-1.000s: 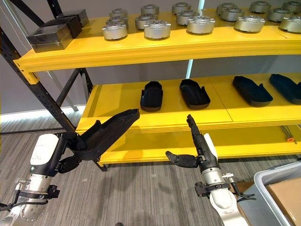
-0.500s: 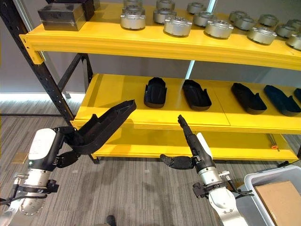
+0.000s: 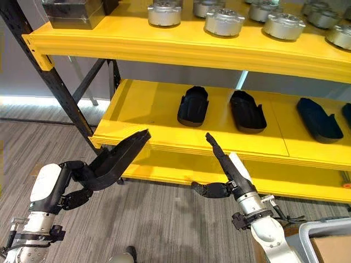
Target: Move parts from the plastic box to the shelf.
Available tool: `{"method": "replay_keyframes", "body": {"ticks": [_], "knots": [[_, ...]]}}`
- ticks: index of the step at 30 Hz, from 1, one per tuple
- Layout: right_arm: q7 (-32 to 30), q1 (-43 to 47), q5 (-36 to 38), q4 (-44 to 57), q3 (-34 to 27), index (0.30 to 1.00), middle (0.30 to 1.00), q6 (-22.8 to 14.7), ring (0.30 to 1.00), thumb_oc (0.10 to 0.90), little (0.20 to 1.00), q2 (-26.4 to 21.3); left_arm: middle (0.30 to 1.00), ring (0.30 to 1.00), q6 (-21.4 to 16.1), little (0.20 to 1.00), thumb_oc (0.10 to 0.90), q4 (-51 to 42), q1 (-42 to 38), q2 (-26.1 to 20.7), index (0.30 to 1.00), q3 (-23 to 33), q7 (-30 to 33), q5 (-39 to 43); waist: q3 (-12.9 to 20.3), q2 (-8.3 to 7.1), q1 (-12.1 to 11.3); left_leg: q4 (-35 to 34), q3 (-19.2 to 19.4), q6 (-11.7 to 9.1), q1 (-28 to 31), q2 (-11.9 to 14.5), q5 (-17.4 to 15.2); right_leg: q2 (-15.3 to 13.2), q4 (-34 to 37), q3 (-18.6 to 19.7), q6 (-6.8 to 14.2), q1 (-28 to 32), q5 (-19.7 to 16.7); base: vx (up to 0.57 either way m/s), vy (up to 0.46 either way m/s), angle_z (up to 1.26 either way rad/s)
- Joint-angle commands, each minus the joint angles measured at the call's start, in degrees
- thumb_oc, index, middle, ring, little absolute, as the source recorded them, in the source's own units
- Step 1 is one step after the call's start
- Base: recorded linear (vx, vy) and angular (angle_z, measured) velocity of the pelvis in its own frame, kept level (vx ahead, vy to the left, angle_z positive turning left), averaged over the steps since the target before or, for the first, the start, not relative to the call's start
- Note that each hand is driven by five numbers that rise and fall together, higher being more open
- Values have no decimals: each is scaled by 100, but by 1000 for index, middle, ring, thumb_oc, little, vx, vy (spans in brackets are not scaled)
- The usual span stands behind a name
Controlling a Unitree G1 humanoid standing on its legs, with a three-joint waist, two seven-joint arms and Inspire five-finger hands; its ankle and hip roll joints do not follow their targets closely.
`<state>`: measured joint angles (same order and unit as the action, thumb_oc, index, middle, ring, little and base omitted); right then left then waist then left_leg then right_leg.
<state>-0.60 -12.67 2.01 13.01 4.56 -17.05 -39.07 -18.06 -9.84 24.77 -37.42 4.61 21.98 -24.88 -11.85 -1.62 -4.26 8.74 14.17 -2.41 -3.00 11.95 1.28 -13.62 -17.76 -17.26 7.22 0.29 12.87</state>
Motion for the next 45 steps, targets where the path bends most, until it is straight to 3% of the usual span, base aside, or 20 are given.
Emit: {"method": "replay_keyframes", "body": {"ticks": [1,5,7,8,9,10,11,14,15,17,18,21,24,27,30,35,39,45], "knots": [[-451,475,-286,600,-449,1000,1000,-786,1000,900,1000,-77,300,300,-598,300,400,-758,-723,-317,300,422,468,306,406,-135,141,1079,799,-474,582,951,-718,-98,1037,-129,34,-34,-957,285,-251,62],[-527,531,-138,631,-370,1000,1000,-763,1000,900,1000,-335,300,300,-256,300,400,-669,-801,-406,300,276,716,231,494,-29,256,1400,965,-775,699,1209,-99,204,1028,-330,-248,11,-729,192,-198,55],[-458,548,-42,639,-350,1000,1000,-810,1000,900,1000,-378,300,300,-130,300,400,-643,-849,-419,300,269,801,198,513,-25,275,1596,992,-776,647,1172,-130,257,1041,-395,-312,6,-680,113,-155,31],[-442,558,-24,644,-329,1000,1000,-808,1000,900,1000,-374,300,300,-104,300,400,-620,-855,-411,300,272,831,160,515,-13,255,1655,937,-761,606,1084,-143,290,1055,-377,-339,13,-672,61,-137,7],[-392,581,-14,614,-269,1000,1000,-868,1000,900,1000,-344,300,300,-101,300,400,-550,-825,-358,300,322,926,38,499,14,177,1594,747,-541,416,607,-298,365,1080,-362,-377,-55,-784,34,-90,-2],[-390,589,-18,602,-250,1000,1000,-881,1000,900,1000,-337,300,300,-99,300,400,-540,-814,-349,300,332,948,6,506,12,166,1561,700,-510,388,518,-316,367,1091,-342,-371,-69,-802,74,-74,-9],[-402,624,-37,535,-146,1000,1000,-930,1000,900,1000,-300,300,300,-67,300,400,-515,-755,-321,300,383,1068,-140,485,65,82,1209,455,-411,287,176,-412,459,1103,-261,-332,-63,-817,108,-3,-14],[-427,723,-52,437,-2,1000,1000,-936,1000,900,1000,-271,300,300,-21,300,400,-488,-752,-286,300,422,1212,-225,458,118,12,392,332,-434,234,39,-240,489,1149,-227,-256,83,-755,112,88,-20],[-374,739,-128,400,99,1000,1000,-972,1000,900,1000,-211,300,300,-21,300,400,-483,-722,-255,300,472,1269,-206,461,178,-61,-303,136,-541,75,143,259,497,1216,-155,-214,235,-695,94,135,-14],[-369,745,-147,394,173,1000,1000,-982,1000,900,1000,-197,300,300,-39,300,400,-475,-710,-238,300,481,1288,-209,464,212,-101,-545,26,-598,-37,258,541,497,1249,-106,-195,310,-654,116,150,-24],[-354,751,-168,403,273,1000,1000,-989,1000,900,1000,-180,300,300,-79,300,400,-453,-682,-212,300,499,1292,-216,457,246,-127,-875,-28,-677,-130,454,908,474,1257,-115,-182,409,-590,120,132,-31],[-334,730,-105,443,379,1000,1000,-972,1000,900,1000,-172,300,300,-112,300,400,-431,-648,-194,300,502,1333,-241,435,283,-124,-1177,67,-786,-171,747,1294,433,1112,-258,-184,506,-441,133,132,-29],[-159,643,150,506,404,1000,1000,-928,1000,900,1000,-150,300,300,-68,300,400,-455,-617,-198,300,550,1377,-271,404,351,-92,-1289,114,-849,-169,955,1473,443,680,-357,-200,468,-188,154,137,-27],[-82,592,347,558,394,1000,1000,-988,1000,900,1000,-144,300,300,7,300,400,-458,-623,-234,300,577,1461,-327,361,355,-84,-1291,112,-850,-102,952,1405,401,210,-353,-194,386,66,168,171,-22],[-123,689,267,636,575,1000,1000,-1092,1000,900,1000,-45,300,300,128,300,400,-358,-872,-292,300,530,1588,-402,335,467,-83,-1292,15,-805,-130,954,1397,490,-315,-289,-255,294,324,287,360,-8],[-128,1029,266,601,876,1000,1000,-776,1000,900,1000,165,300,300,135,300,400,-167,-1406,-323,300,361,1448,-411,389,464,-197,-842,-322,-574,-32,590,779,495,-1015,-88,-305,235,689,310,367,-12],[95,1001,599,626,900,1000,1000,-478,1000,900,1000,225,300,300,45,300,400,-189,-1613,-332,300,231,1168,-411,487,338,-261,-412,-519,-376,-84,177,272,416,-967,13,-262,289,662,320,298,-15],[272,1109,633,769,1173,1000,1000,-448,1000,900,1000,223,300,300,59,300,400,-275,-1785,-371,300,-36,1257,-613,436,250,-319,-143,-766,-326,-131,-50,28,322,-870,128,-217,272,573,227,180,-1]]}}
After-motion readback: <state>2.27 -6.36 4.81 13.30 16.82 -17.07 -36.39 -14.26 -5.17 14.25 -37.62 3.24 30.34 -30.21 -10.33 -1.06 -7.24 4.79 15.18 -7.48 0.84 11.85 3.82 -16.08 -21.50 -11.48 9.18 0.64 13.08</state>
